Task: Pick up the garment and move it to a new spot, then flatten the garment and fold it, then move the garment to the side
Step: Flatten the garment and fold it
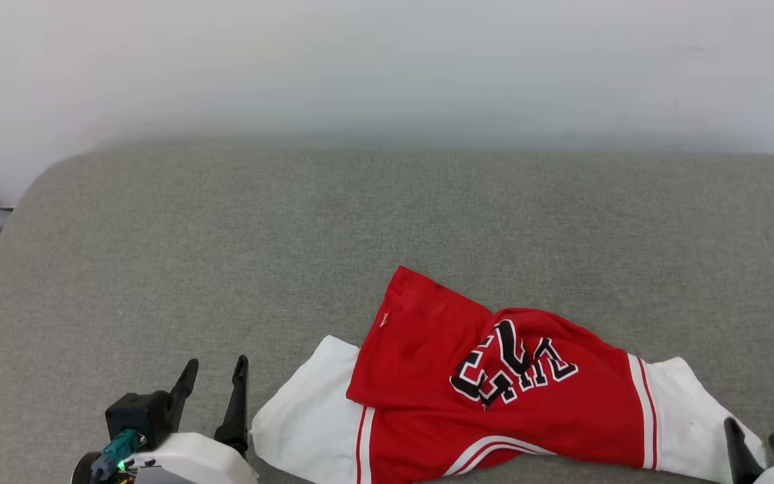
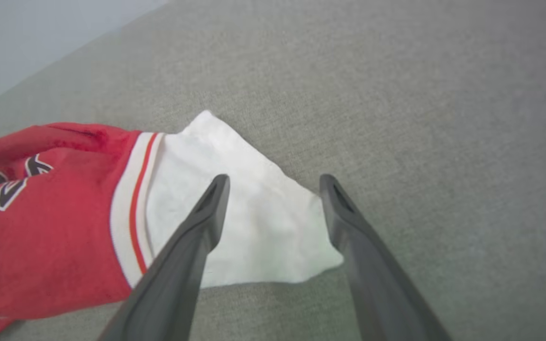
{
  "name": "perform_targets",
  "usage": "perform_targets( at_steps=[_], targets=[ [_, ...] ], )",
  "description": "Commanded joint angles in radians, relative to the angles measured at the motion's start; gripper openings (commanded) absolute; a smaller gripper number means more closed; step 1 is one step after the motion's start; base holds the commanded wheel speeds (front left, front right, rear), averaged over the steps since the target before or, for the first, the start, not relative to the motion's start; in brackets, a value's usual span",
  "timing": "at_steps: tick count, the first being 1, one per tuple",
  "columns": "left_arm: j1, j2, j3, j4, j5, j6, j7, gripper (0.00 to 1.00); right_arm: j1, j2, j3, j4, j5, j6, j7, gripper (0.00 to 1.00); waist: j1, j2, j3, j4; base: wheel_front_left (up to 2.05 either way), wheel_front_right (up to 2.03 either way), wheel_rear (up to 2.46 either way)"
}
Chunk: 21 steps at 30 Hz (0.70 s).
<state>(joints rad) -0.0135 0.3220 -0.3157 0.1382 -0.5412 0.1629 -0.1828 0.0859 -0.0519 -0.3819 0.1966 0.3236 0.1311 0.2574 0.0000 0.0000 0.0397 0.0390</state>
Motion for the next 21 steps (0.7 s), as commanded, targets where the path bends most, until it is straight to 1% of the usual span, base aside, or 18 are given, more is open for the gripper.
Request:
perform_targets(
  at_steps=[1, 2, 6, 10, 15, 17, 21],
  targets=[
    [0.015, 0.005, -0.001, -0.004, -0.003, 0.007, 0.004, 1.00, -0.018, 0.002, 0.014, -0.011, -0.005, -0.001, -0.051, 1.00, 0.0000, 0.0000, -0.015, 0.000, 0.00, 0.00, 0.00],
    [0.015, 0.005, -0.001, -0.004, -0.003, 0.007, 0.004, 1.00, -0.018, 0.002, 0.014, -0.011, -0.005, -0.001, -0.051, 1.00, 0.0000, 0.0000, -0.015, 0.000, 0.00, 0.00, 0.00],
    [0.025, 0.012, 0.001, -0.011, -0.007, 0.013, 0.016, 1.00, -0.025, 0.002, 0.060, -0.055, -0.022, -0.001, -0.175, 1.00, 0.0000, 0.0000, -0.034, 0.000, 0.00, 0.00, 0.00],
    [0.030, 0.022, 0.005, -0.015, -0.023, 0.017, 0.046, 1.00, -0.013, 0.002, 0.124, -0.116, -0.051, -0.001, -0.244, 1.00, 0.0000, 0.0000, -0.047, -0.004, 0.00, 0.00, 0.00],
    [0.017, 0.054, -0.006, -0.008, -0.082, -0.015, 0.188, 1.00, 0.017, 0.002, 0.201, -0.208, -0.105, -0.001, -0.261, 1.00, 0.0000, 0.0000, -0.054, -0.008, 0.00, 0.00, 0.00],
    [0.000, 0.073, -0.014, -0.010, -0.107, -0.030, 0.267, 1.00, 0.037, 0.002, 0.222, -0.245, -0.119, -0.001, -0.245, 1.00, 0.0000, 0.0000, -0.053, -0.011, 0.00, 0.00, 0.00],
    [-0.032, 0.109, -0.041, -0.016, -0.159, -0.051, 0.447, 1.00, 0.058, 0.002, 0.256, -0.314, -0.112, -0.001, -0.223, 1.00, 0.0000, 0.0000, -0.039, -0.023, 0.00, 0.00, 0.00]
  ],
)
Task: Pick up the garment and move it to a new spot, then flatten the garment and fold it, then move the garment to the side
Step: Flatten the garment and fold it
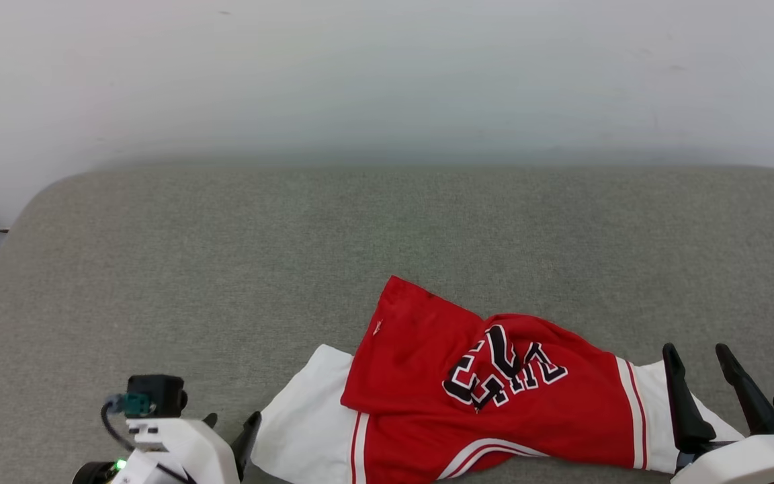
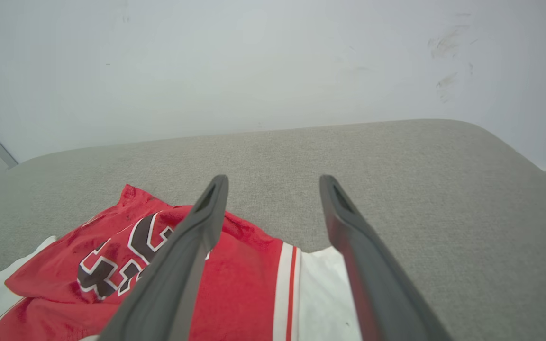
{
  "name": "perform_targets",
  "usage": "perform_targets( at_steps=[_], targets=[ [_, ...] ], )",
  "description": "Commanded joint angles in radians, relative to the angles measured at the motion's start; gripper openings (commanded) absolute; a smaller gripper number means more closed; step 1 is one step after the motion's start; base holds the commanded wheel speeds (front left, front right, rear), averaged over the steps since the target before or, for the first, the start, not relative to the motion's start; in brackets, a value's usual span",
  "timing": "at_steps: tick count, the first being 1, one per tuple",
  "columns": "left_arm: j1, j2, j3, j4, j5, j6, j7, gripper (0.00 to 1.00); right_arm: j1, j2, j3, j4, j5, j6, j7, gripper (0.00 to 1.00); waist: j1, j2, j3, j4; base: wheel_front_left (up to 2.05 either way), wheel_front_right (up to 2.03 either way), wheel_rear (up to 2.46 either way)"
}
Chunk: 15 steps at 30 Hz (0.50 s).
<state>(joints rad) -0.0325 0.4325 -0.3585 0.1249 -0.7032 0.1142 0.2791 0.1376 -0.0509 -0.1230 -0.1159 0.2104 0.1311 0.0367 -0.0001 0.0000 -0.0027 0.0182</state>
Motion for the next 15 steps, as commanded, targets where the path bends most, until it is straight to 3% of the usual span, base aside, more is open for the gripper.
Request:
perform_targets(
  at_steps=[1, 7, 15],
  targets=[
    [-0.024, 0.008, -0.005, -0.006, -0.009, -0.007, 0.026, 1.00, 0.009, 0.001, 0.001, -0.011, -0.001, -0.001, 0.009, 1.00, 0.0001, 0.0000, 0.011, -0.007, 0.00, 0.00, 0.00],
    [-0.083, 0.053, -0.065, 0.024, -0.020, -0.025, 0.222, 1.00, -0.007, 0.001, 0.013, -0.049, 0.015, -0.001, 0.016, 1.00, 0.0001, 0.0000, 0.065, -0.040, 0.00, 0.00, 0.00],
    [-0.121, 0.048, -0.154, 0.112, -0.016, -0.065, 0.362, 1.00, -0.034, 0.001, 0.003, -0.037, 0.036, -0.001, -0.002, 1.00, 0.0001, 0.0000, 0.126, -0.075, 0.00, 0.00, 0.00]
  ],
)
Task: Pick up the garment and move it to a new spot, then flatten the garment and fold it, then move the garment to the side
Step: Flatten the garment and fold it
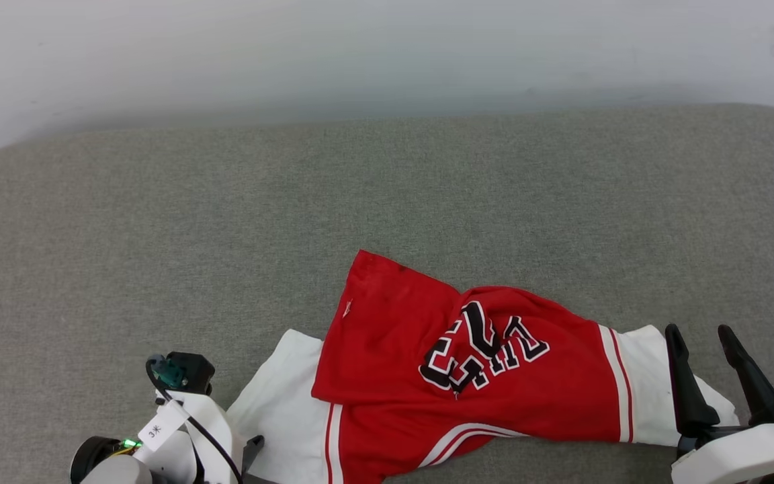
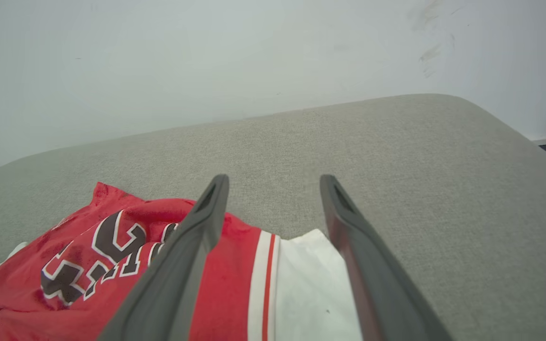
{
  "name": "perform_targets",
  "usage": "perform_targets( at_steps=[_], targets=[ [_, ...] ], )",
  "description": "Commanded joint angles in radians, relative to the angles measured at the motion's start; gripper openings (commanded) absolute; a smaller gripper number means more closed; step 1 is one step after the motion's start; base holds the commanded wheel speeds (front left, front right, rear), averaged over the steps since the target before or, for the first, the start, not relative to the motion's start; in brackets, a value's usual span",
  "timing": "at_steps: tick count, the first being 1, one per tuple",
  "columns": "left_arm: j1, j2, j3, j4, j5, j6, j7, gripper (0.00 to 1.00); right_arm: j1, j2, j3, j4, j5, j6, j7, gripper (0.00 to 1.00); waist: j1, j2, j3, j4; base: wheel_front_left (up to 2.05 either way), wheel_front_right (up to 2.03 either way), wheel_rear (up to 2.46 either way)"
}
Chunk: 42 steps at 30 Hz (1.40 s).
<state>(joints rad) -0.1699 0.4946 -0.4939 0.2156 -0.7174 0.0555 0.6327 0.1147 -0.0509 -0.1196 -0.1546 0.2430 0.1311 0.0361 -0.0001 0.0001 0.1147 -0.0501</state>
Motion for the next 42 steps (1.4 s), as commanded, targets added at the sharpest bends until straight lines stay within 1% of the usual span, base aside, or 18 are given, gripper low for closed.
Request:
perform_targets(
  at_steps=[1, 3, 4, 5, 10, 13, 16, 18, 23, 24, 26, 29, 33, 34, 35, 36, 40, 42],
  targets=[
    [0.014, -0.019, -0.030, 0.026, -0.003, -0.011, 0.021, 1.00, -0.014, 0.001, -0.003, 0.003, 0.004, -0.001, -0.006, 1.00, 0.0001, -0.0001, 0.012, -0.008, 0.00, 0.00, 0.00],
    [0.015, -0.022, -0.052, 0.032, 0.002, -0.022, 0.043, 0.36, -0.016, 0.001, -0.009, 0.009, 0.007, -0.001, -0.004, 1.00, 0.0001, -0.0001, 0.017, -0.011, 0.00, 0.00, 0.00],
    [0.017, -0.026, -0.060, 0.031, 0.000, -0.026, 0.048, 0.00, -0.019, 0.001, -0.015, 0.014, 0.011, -0.001, -0.001, 1.00, 0.0001, -0.0001, 0.018, -0.013, 0.00, 0.00, 0.00],
    [0.026, -0.028, -0.068, 0.024, 0.004, -0.027, 0.041, 0.00, -0.023, 0.001, -0.032, 0.031, 0.023, -0.001, 0.014, 1.00, 0.0001, -0.0001, 0.014, -0.014, 0.00, 0.00, 0.00],
    [0.030, -0.013, -0.027, -0.023, 0.022, -0.001, -0.044, 0.00, -0.015, 0.001, -0.093, 0.095, 0.068, -0.001, 0.077, 1.00, 0.0001, -0.0001, -0.003, -0.006, 0.00, 0.00, 0.00],
    [0.039, -0.010, -0.004, -0.061, 0.029, 0.017, -0.094, 0.00, -0.009, 0.000, -0.154, 0.164, 0.082, -0.001, 0.142, 1.00, 0.0001, -0.0001, -0.011, 0.004, 0.00, 0.00, 0.00],
    [0.052, -0.007, 0.012, -0.103, 0.033, 0.033, -0.131, 0.00, -0.010, -0.018, -0.208, 0.222, 0.098, -0.001, 0.225, 1.00, 0.0001, -0.0001, -0.018, 0.016, 0.00, 0.00, 0.00],
    [0.057, -0.006, 0.016, -0.131, 0.036, 0.032, -0.146, 0.00, -0.012, -0.032, -0.225, 0.257, 0.112, -0.001, 0.293, 1.00, 0.0001, -0.0001, -0.019, 0.025, 0.00, 0.00, 0.00],
    [0.063, 0.001, 0.018, -0.198, 0.044, 0.041, -0.167, 0.00, -0.040, -0.076, -0.213, 0.299, 0.134, -0.001, 0.440, 1.00, 0.0001, -0.0001, -0.015, 0.041, 0.00, 0.00, 0.00],
    [0.062, 0.005, 0.018, -0.229, 0.050, 0.047, -0.169, 0.00, -0.059, -0.097, -0.201, 0.318, 0.137, -0.001, 0.500, 1.00, 0.0001, -0.0001, -0.003, 0.051, 0.00, 0.00, 0.00],
    [0.058, 0.008, 0.020, -0.245, 0.054, 0.049, -0.170, 0.00, -0.077, -0.109, -0.191, 0.333, 0.135, -0.001, 0.535, 1.00, 0.0001, -0.0001, 0.010, 0.057, 0.00, 0.00, 0.00],
    [0.053, 0.009, 0.019, -0.259, 0.055, 0.048, -0.175, 0.00, -0.091, -0.110, -0.166, 0.364, 0.137, -0.001, 0.585, 1.00, 0.0001, -0.0001, 0.028, 0.067, 0.00, 0.00, 0.00],
    [0.050, 0.006, 0.027, -0.264, 0.055, 0.053, -0.192, 0.00, -0.084, -0.085, -0.140, 0.405, 0.146, 0.000, 0.664, 1.00, 0.0001, -0.0001, 0.043, 0.077, 0.00, 0.00, 0.00],
    [0.049, 0.004, 0.027, -0.264, 0.056, 0.053, -0.195, 0.00, -0.081, -0.083, -0.136, 0.412, 0.143, 0.001, 0.679, 0.49, 0.0001, -0.0001, 0.046, 0.078, 0.00, 0.00, 0.00],
    [0.049, 0.002, 0.027, -0.263, 0.056, 0.053, -0.199, 0.00, -0.081, -0.081, -0.129, 0.415, 0.143, 0.001, 0.688, 0.16, 0.0001, -0.0001, 0.047, 0.079, 0.00, 0.00, 0.00],
    [0.048, 0.001, 0.029, -0.262, 0.054, 0.053, -0.204, 0.00, -0.082, -0.075, -0.129, 0.418, 0.152, 0.001, 0.696, 0.00, 0.0001, -0.0001, 0.049, 0.079, 0.00, 0.00, 0.00],
    [0.050, -0.004, 0.037, -0.257, 0.047, 0.053, -0.221, 0.00, -0.088, -0.079, -0.131, 0.395, 0.160, 0.001, 0.693, 0.00, 0.0001, -0.0001, 0.046, 0.077, 0.00, 0.00, 0.00],
    [0.055, -0.009, 0.042, -0.257, 0.043, 0.058, -0.233, 0.00, -0.093, -0.093, -0.141, 0.362, 0.158, 0.001, 0.673, 0.00, 0.0001, -0.0001, 0.038, 0.074, 0.00, 0.00, 0.00]
  ],
)
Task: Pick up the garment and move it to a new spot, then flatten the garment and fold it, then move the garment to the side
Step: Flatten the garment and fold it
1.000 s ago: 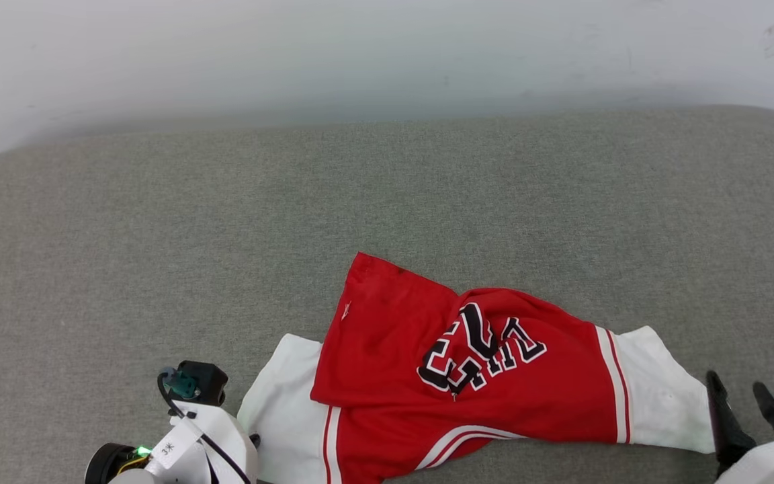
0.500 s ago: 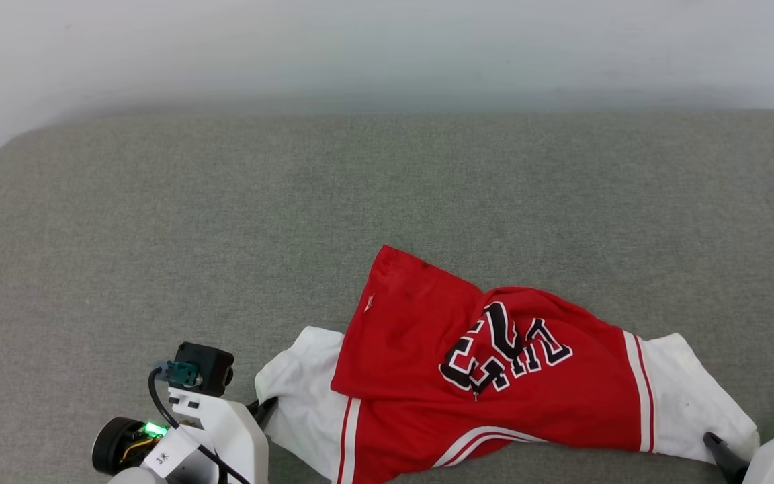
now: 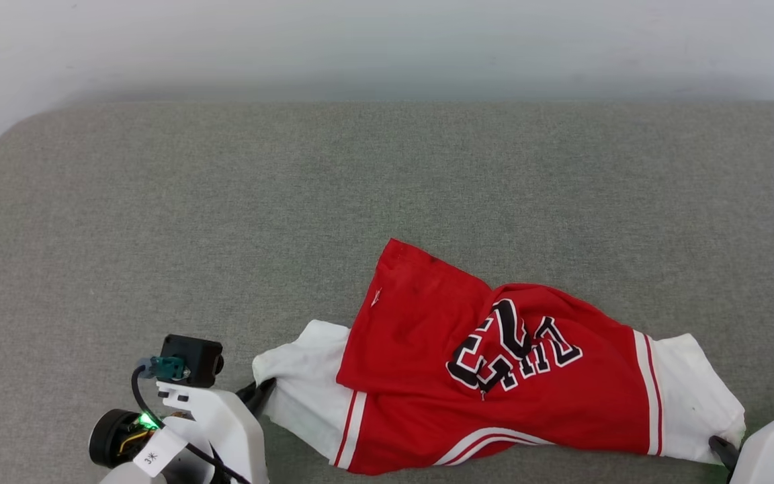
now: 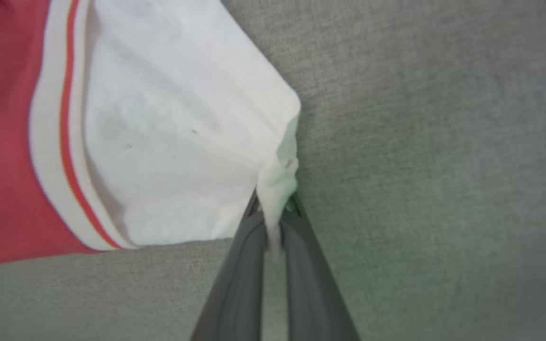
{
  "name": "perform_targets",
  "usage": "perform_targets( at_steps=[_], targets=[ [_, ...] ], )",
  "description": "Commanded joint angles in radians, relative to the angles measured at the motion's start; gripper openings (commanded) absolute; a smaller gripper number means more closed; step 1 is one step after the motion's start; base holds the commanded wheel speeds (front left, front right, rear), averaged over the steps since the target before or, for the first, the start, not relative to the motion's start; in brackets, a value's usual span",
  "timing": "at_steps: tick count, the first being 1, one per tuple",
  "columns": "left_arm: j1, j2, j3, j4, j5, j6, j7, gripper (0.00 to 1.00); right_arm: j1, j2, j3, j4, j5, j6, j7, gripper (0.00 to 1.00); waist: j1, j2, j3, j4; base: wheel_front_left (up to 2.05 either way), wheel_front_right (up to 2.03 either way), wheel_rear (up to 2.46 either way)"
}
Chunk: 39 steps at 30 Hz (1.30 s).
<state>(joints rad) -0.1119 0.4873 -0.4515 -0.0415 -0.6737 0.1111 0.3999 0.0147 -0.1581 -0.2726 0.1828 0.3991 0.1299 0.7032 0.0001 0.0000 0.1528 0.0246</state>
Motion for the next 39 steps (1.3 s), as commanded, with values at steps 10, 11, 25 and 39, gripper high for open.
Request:
perform_targets(
  at_steps=[10, 11, 25, 39],
  targets=[
    [-0.003, 0.024, 0.065, -0.076, 0.015, 0.042, -0.072, 0.00, -0.004, -0.003, 0.007, -0.267, -0.037, 0.001, -0.059, 0.00, -0.0001, 0.0000, -0.077, -0.026, 0.00, 0.00, 0.00],
    [-0.014, 0.031, 0.075, -0.090, 0.023, 0.048, -0.078, 0.00, -0.009, -0.004, 0.007, -0.293, -0.040, 0.001, -0.061, 0.00, -0.0001, 0.0000, -0.083, -0.028, 0.00, 0.00, 0.00],
    [-0.346, 0.061, 0.178, -0.119, 0.078, 0.064, -0.109, 0.00, -0.349, -0.038, 0.056, -0.384, -0.107, 0.001, -0.121, 0.00, -0.0001, 0.0000, -0.079, -0.037, 0.00, 0.00, 0.00],
    [-0.907, -0.001, 0.185, 0.185, 0.159, -0.028, -0.278, 0.00, -0.949, -0.066, 0.136, -0.165, -0.180, 0.001, -0.233, 0.00, -0.0001, 0.0000, 0.142, -0.041, 0.00, 0.00, 0.00]
  ],
)
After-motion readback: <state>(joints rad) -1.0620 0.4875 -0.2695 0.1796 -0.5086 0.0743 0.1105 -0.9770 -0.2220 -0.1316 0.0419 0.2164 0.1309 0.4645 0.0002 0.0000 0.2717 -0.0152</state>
